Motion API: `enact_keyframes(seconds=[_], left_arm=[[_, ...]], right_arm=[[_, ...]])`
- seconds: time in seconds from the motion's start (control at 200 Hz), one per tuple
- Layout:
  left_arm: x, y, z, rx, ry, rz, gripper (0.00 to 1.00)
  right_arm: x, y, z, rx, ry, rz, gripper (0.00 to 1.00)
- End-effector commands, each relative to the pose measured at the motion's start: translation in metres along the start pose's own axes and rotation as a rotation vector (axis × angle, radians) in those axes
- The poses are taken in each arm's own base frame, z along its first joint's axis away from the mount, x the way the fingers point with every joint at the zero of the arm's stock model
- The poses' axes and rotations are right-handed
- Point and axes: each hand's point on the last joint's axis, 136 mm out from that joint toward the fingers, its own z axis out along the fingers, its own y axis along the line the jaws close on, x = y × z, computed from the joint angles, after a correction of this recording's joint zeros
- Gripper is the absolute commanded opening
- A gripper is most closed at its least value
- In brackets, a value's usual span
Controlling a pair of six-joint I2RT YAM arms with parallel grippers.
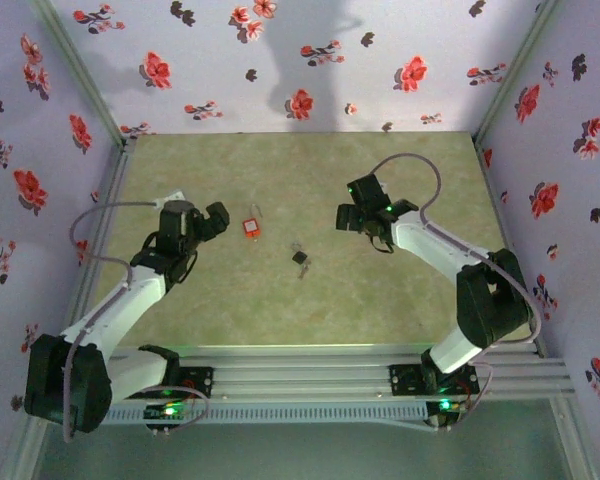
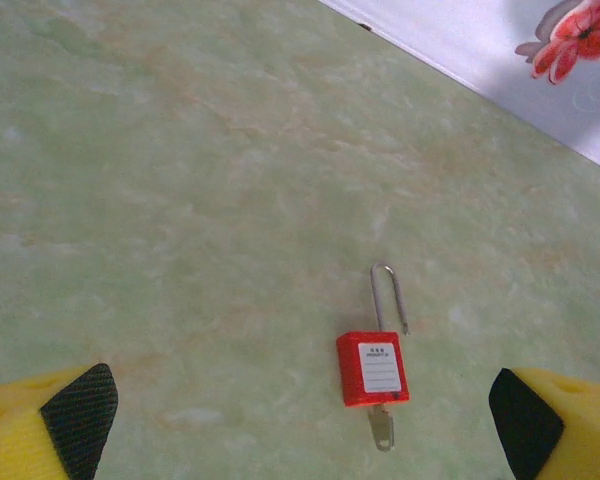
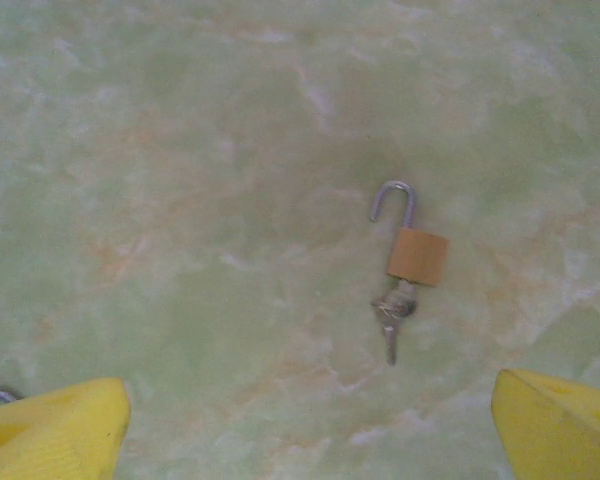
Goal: Lock with the key
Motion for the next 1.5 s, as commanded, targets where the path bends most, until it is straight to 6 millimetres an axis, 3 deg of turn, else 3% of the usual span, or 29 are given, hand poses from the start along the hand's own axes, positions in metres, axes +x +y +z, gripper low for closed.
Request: enact_keyframes(seconds=[0.0,0.305,0.985,1.495], left_arm=[[0.004,0.002,-0.005,-0.009,-0.007,0.052,1.0],[0.008,-0.009,-0.008,0.03,-0.001,0.072,1.0],[0.01,-0.012,-0.007,0.037,0.013,0.082,1.0],[0.009,-0.012,-0.008,0.036,0.014,0.09,1.0]], right_arm=[[-0.002,-0.016,0.007,0.086,0.033,0.04,0.93],[0.003,-0.033,0.033,0.091,0.137,0.128,0.84],[0.01,-0.048,0.081,0.107,0.234,0.172,0.55],[0.012,-0.054,0.099,0.114,0.261,0.173,0.5]])
